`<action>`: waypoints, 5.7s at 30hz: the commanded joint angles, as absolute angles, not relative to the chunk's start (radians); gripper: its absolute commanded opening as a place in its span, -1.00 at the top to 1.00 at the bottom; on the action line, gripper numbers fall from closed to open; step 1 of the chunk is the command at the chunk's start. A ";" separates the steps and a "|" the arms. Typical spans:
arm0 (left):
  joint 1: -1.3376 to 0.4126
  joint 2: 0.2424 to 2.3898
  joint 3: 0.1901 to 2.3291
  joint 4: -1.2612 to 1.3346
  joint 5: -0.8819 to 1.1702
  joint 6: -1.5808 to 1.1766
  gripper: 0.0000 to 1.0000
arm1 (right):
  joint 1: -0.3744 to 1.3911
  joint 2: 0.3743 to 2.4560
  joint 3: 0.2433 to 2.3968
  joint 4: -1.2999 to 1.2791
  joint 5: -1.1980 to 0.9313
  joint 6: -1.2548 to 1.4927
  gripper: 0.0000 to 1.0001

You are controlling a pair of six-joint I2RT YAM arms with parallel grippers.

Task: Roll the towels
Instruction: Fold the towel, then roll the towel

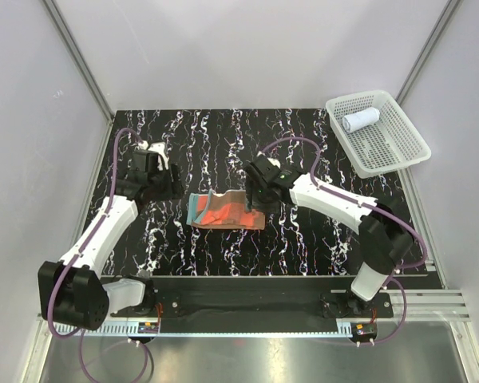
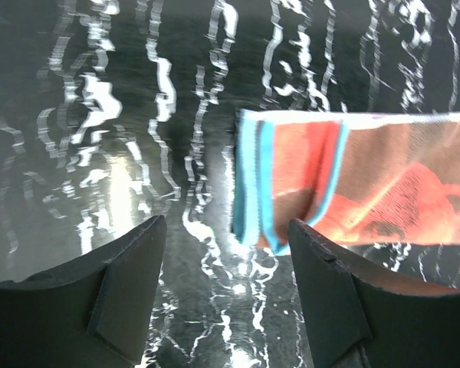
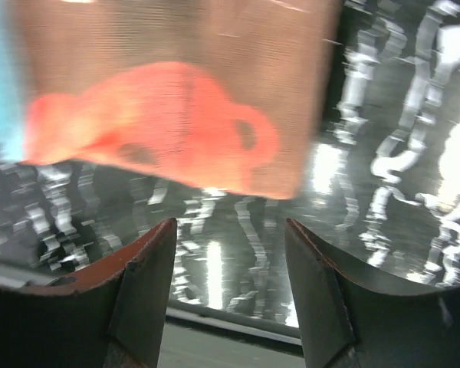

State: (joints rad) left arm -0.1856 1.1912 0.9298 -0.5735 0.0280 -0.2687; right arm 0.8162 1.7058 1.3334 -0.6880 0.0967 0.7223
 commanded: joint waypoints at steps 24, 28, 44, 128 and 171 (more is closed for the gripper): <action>-0.420 1.531 1.048 -0.413 0.081 -0.356 -0.30 | 0.707 1.809 1.115 -0.473 0.002 0.738 -0.14; -0.434 1.584 1.048 -0.382 0.103 -0.367 -0.13 | 0.706 1.819 1.086 -0.437 -0.029 0.745 0.02; -0.433 1.532 1.078 -0.524 -0.084 -0.377 1.00 | 0.707 1.741 0.959 -0.437 -0.031 0.762 0.21; -0.472 1.223 0.922 -0.486 -0.091 -0.519 -0.28 | 0.549 1.341 1.035 -0.477 -0.206 0.689 -0.43; -1.213 1.979 1.474 -0.753 -0.669 -0.621 -0.06 | 0.549 0.759 0.775 -0.653 0.147 0.808 -0.94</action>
